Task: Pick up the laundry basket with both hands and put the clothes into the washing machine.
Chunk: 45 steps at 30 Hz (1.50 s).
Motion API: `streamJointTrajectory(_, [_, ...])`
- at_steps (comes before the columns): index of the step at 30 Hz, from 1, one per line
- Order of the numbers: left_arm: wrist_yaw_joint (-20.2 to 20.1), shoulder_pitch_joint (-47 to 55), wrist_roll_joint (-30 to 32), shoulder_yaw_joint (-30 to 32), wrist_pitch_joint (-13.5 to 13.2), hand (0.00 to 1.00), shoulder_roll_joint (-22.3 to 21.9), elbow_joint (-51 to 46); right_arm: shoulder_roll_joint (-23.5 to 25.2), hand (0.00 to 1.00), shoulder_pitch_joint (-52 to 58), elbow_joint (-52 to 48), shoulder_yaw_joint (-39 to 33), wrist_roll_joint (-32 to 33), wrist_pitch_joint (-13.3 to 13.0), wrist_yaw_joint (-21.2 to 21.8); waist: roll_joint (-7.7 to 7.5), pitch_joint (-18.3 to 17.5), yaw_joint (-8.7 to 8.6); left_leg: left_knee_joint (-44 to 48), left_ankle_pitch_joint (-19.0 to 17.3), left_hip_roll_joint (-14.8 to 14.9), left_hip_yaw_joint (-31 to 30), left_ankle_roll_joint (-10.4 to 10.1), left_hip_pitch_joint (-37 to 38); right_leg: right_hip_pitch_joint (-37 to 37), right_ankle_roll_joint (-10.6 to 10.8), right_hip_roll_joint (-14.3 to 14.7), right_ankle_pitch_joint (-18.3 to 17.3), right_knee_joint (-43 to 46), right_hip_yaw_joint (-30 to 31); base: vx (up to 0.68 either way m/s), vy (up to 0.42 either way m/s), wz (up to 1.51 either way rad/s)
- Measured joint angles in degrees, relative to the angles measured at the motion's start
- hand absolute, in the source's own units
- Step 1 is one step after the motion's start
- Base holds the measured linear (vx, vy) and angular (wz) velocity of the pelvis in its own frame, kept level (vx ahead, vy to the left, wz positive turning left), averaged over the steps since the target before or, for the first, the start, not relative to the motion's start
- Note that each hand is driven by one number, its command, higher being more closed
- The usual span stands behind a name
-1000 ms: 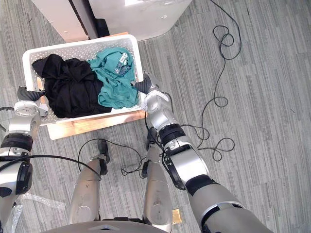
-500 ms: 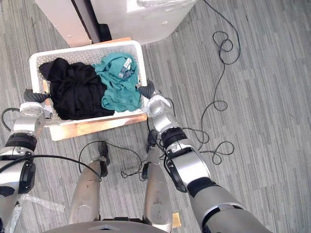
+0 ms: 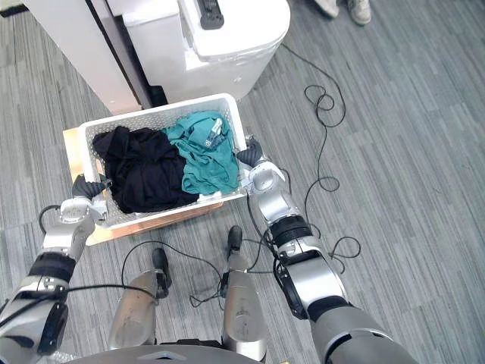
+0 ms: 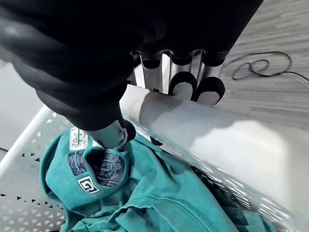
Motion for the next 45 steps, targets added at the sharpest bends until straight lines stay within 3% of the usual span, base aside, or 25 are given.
streamJointTrajectory(2, [-1.43, 3.42, -0.53, 0.03, -0.14, 1.0, -0.55, -2.9, -1.5, 1.0, 0.75, -2.67, 0.01, 1.21, -0.42, 0.66, 0.33, -0.27, -0.14, -1.02, -0.02, -0.03, 0.43, -0.02, 1.78, 1.41, -0.01, 0.04, -0.17, -0.66, 0.0, 0.02, -0.001, -0.08])
streamJointTrajectory(8, [-5.93, 17.12, -1.51, -0.39, -1.58, 1.0, -7.88, -6.77, -3.4, 1.0, 12.12, -6.37, -1.76, 4.14, -1.88, 3.26, 4.16, -7.18, -0.01, -4.3, -0.18, 0.64, 1.39, -0.54, 8.15, 5.81, 0.55, 1.24, -0.17, -1.1, 0.0, 0.1, 0.013, -0.07])
streamJointTrajectory(17, [-6.74, 27.07, -6.07, -0.45, -1.69, 1.0, -14.08, -7.46, -1.72, 1.0, 20.61, -7.01, -5.26, 7.54, -2.79, 4.83, 4.61, -11.47, 0.12, -5.91, -0.5, 1.69, 1.77, -0.92, 12.18, 9.4, 0.31, 2.37, -1.6, -1.59, 0.71, 0.01, -0.002, -0.02])
streamJointTrajectory(23, [-6.74, 32.18, -7.23, -1.41, -1.68, 1.0, -15.65, -7.32, -1.47, 1.0, 27.09, -8.47, -5.78, 8.56, -3.57, 5.05, 7.67, -12.44, 0.12, -0.15, -1.86, 4.23, -2.67, -0.71, 10.08, 11.82, -0.67, 4.18, -4.46, 1.2, -2.88, -0.06, -0.023, 0.28])
streamJointTrajectory(25, [-6.77, 33.08, -7.22, -1.26, -1.69, 1.0, -15.1, -7.33, 0.31, 1.0, 27.63, -8.41, -6.15, 8.62, -3.71, 5.0, 7.32, -12.71, 0.38, -1.94, -0.61, 2.93, -3.45, -1.77, 11.84, 11.03, -1.69, 3.15, -6.1, 2.81, -1.83, -0.05, -0.014, 0.11])
streamJointTrajectory(26, [-6.81, 33.89, -7.22, -1.22, -1.68, 1.0, -15.76, -7.38, 0.75, 1.0, 27.7, -8.35, -6.78, 8.64, -3.89, 4.99, 8.29, -12.75, 1.34, 6.46, -4.11, 2.37, -4.75, -1.59, 10.8, 10.88, -1.88, 3.41, -6.03, 3.48, -1.7, -0.04, 0.024, -0.21])
streamJointTrajectory(27, [-6.81, 34.55, -7.22, -1.24, -1.67, 1.0, -16.04, -7.38, 1.02, 1.0, 27.98, -8.36, -6.81, 8.64, -3.94, 4.97, 8.72, -12.77, 1.47, 8.6, -5.96, 2.3, -5.53, -1.4, 10.86, 11.0, -2.0, 4.04, -5.93, 3.47, -1.31, -0.07, 0.062, -0.35])
streamJointTrajectory(28, [-6.83, 35.36, -7.24, -1.05, -1.68, 1.0, -16.12, -7.42, 1.65, 1.0, 28.81, -8.38, -7.03, 8.64, -3.93, 4.97, 10.47, -13.88, 1.3, 7.01, -8.12, 2.89, -6.74, -0.95, 11.12, 10.94, -1.77, 5.35, -5.78, 3.2, -0.55, -0.12, 0.065, -0.24])
streamJointTrajectory(30, [-6.81, 35.39, -7.24, 0.16, -1.68, 1.0, -15.88, -7.83, 3.14, 1.0, 29.53, -8.34, -7.5, 8.63, -3.9, 4.92, 9.61, -14.26, 0.74, 4.32, -8.92, 1.43, -7.7, -1.0, 11.83, 10.57, -0.93, 5.02, -5.33, 1.82, 1.2, -0.12, 0.062, -0.22])
streamJointTrajectory(33, [-6.75, 35.97, -7.24, 1.56, -1.68, 1.0, -14.79, -10.06, 5.65, 1.0, 29.86, -8.36, -8.08, 8.61, -3.9, 4.94, 5.75, -14.84, -0.34, -2.1, -4.91, -2.86, -8.74, 0.2, 11.88, 8.07, 0.07, 2.62, -5.92, 0.56, 3.74, -0.1, 0.048, -0.15])
streamJointTrajectory(35, [-6.77, 35.9, -7.17, 1.2, -1.68, 1.0, -14.5, -11.3, 6.27, 1.0, 30.89, -8.39, -8.9, 8.61, -3.9, 4.94, 4.63, -15.07, -0.68, -3.97, -2.93, -3.99, -8.83, 0.38, 12.07, 7.02, 0.83, 1.82, -6.0, 0.88, 4.15, -0.03, 0.007, 0.12])
streamJointTrajectory(40, [-6.8, 35.63, -5.66, 1.17, -1.66, 1.0, -14.28, -12.19, 7.27, 1.0, 33.85, -8.48, -10.29, 8.54, -3.91, 4.91, 2.21, -14.69, -0.84, -4.36, -2.11, -5.55, -7.52, 0.56, 13.32, 6.6, 3.85, 0.88, -3.96, 2.12, 6.1, -0.03, 0.036, -0.07])
streamJointTrajectory(41, [-6.81, 35.63, -5.28, 1.26, -1.66, 1.0, -14.2, -12.21, 7.45, 1.0, 34.34, -8.49, -10.29, 8.54, -3.91, 4.93, 1.86, -14.69, -0.73, -4.38, -2.11, -5.64, -7.03, 0.58, 13.49, 6.41, 3.87, 0.83, -3.93, 2.26, 6.33, -0.01, 0.043, -0.37])
streamJointTrajectory(43, [-7.03, 35.43, -3.62, 1.52, -1.66, 1.0, -12.74, -12.3, 8.87, 1.0, 36.45, -8.69, -10.48, 8.46, -3.9, 4.94, -0.25, -14.55, -0.62, -3.84, -2.2, -6.19, -4.4, 0.73, 13.7, 4.51, 3.12, 0.16, -4.5, 3.13, 6.02, -0.02, 0.05, -0.58])
streamJointTrajectory(44, [-7.13, 35.35, -3.12, 2.0, -1.63, 1.0, -12.4, -12.29, 9.46, 1.0, 36.99, -8.68, -10.79, 8.31, -3.9, 4.96, -0.84, -14.26, -0.54, -4.1, -1.8, -6.21, -2.98, 1.33, 14.16, 4.06, 0.27, -0.15, -7.19, 3.29, 4.27, -0.04, 0.048, -0.76])
streamJointTrajectory(45, [-7.17, 35.31, -2.65, 2.24, -1.43, 1.0, -12.45, -12.27, 9.6, 1.0, 37.39, -8.5, -10.75, 8.11, -3.9, 4.94, -0.39, -14.23, -0.95, -4.96, -0.96, -5.31, -1.46, 2.37, 14.39, 3.77, -0.33, -0.39, -11.54, 3.46, 1.16, -0.06, 0.026, -0.91])
